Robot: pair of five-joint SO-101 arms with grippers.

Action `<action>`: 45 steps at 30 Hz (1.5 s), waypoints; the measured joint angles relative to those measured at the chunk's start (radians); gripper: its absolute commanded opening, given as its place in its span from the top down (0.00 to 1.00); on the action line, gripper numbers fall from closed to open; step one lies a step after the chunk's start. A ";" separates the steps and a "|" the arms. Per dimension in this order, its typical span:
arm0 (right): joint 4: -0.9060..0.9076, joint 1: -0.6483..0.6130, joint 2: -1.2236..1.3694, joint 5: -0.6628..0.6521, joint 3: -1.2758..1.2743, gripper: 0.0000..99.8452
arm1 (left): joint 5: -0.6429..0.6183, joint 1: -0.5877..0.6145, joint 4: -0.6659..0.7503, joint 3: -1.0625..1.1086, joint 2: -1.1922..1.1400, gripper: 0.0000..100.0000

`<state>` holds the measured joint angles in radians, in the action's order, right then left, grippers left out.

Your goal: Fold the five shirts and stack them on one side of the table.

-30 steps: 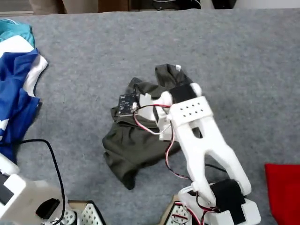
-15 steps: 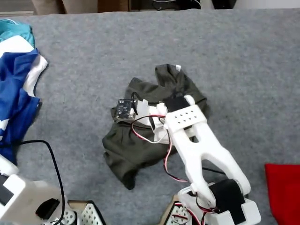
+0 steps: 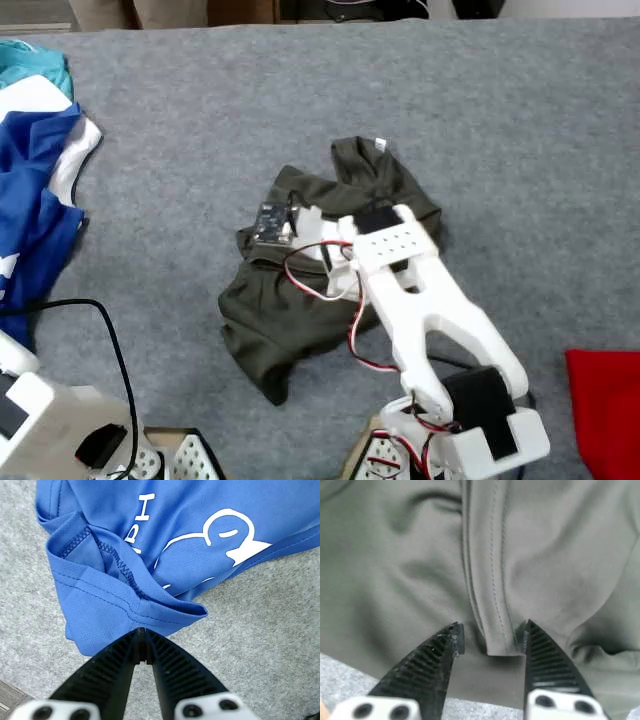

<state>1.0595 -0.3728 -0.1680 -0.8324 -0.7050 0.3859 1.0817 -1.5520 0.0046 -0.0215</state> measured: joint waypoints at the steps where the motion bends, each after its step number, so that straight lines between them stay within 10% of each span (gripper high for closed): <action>1: 0.000 0.017 0.000 0.000 0.000 0.81 | 0.000 0.000 0.000 0.000 0.000 0.98; 29: -0.120 0.075 0.149 0.003 0.031 0.93 | 0.000 0.000 0.000 0.000 0.000 0.98; 45: 0.141 0.120 0.157 0.043 0.468 0.95 | 0.000 0.000 0.000 0.000 0.000 0.98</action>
<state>1.2006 -0.2532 -0.0115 -0.7894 -0.2371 0.3859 1.0817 -1.5520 0.0046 -0.0215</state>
